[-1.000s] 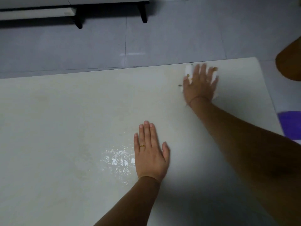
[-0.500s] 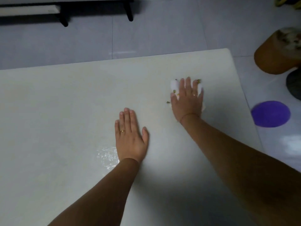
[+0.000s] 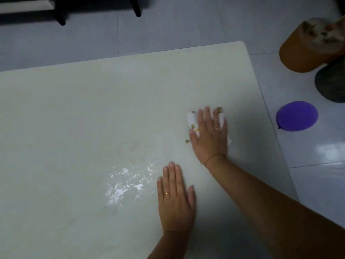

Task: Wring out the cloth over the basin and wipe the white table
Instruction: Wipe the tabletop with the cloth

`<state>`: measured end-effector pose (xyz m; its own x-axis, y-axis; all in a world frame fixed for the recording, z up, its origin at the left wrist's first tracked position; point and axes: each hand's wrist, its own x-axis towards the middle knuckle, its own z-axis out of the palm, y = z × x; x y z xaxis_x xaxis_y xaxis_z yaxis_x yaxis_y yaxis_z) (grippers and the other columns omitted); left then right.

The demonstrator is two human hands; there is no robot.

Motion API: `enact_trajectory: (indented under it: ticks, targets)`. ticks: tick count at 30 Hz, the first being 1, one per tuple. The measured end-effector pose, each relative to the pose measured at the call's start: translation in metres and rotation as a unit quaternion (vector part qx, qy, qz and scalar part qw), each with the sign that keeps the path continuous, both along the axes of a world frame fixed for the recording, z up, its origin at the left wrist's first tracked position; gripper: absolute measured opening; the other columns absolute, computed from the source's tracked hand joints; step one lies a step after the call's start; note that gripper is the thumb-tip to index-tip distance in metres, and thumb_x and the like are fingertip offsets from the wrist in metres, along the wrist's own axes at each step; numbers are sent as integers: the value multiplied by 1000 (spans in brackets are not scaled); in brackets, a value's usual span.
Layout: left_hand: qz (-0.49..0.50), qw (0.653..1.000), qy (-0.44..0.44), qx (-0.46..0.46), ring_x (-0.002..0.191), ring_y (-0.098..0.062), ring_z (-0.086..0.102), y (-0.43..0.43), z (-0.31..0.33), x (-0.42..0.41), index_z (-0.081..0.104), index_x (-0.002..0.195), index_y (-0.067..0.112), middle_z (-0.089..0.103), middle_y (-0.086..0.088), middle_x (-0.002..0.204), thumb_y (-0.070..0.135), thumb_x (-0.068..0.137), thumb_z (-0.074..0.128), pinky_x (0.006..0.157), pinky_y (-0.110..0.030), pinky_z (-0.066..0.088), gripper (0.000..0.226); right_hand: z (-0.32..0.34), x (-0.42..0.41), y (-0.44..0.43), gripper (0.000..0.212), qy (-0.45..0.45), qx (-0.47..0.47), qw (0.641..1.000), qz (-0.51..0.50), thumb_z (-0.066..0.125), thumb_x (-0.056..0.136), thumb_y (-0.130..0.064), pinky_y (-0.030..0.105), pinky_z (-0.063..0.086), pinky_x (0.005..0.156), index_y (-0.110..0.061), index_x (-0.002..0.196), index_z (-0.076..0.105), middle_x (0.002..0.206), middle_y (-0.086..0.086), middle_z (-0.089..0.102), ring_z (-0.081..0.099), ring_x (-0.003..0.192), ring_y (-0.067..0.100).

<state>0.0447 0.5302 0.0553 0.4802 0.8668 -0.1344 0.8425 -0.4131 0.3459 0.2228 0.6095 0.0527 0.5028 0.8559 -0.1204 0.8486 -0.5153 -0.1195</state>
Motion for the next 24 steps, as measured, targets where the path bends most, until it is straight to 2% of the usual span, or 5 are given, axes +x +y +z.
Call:
enact_trajectory:
  ticks: [4, 11, 16, 18, 24]
  targets:
    - [11, 999, 31, -1, 146, -25, 17, -3, -3, 0, 30, 147, 4, 25, -12, 156, 37, 94, 30, 117, -45, 17, 62, 3, 33, -30, 62, -11, 4, 987, 162, 28, 92, -46, 50, 14, 117, -16, 146, 31, 155, 7, 28, 21, 144, 28]
    - [5, 1000, 31, 4, 146, -27, 17, -3, -2, 1, 27, 148, 3, 24, -14, 156, 35, 93, 31, 117, -46, 17, 63, 4, -6, -47, 63, 9, 2, 995, -95, 35, 95, -43, 52, 4, 118, -14, 149, 20, 158, 9, 17, 12, 146, 30]
    - [6, 1000, 25, 10, 146, -27, 17, -3, -1, 1, 27, 148, 4, 25, -14, 156, 34, 94, 30, 118, -44, 14, 62, 8, -12, -99, 64, -1, -18, 990, 143, 28, 92, -48, 48, 10, 118, -17, 148, 27, 156, 5, 25, 16, 146, 25]
    - [10, 999, 24, 18, 146, -27, 18, -3, -1, 2, 29, 148, 4, 26, -14, 156, 34, 93, 30, 118, -42, 11, 62, 9, 11, -113, 63, -10, -18, 985, 171, 29, 92, -47, 48, 14, 118, -16, 147, 30, 155, 6, 28, 20, 145, 26]
    - [11, 999, 37, 35, 146, -28, 18, -3, -4, 3, 27, 148, 3, 26, -16, 155, 34, 93, 28, 119, -40, 7, 63, 9, -30, -126, 66, 9, -1, 995, -95, 25, 91, -45, 52, 9, 117, -13, 148, 26, 156, 10, 23, 17, 145, 30]
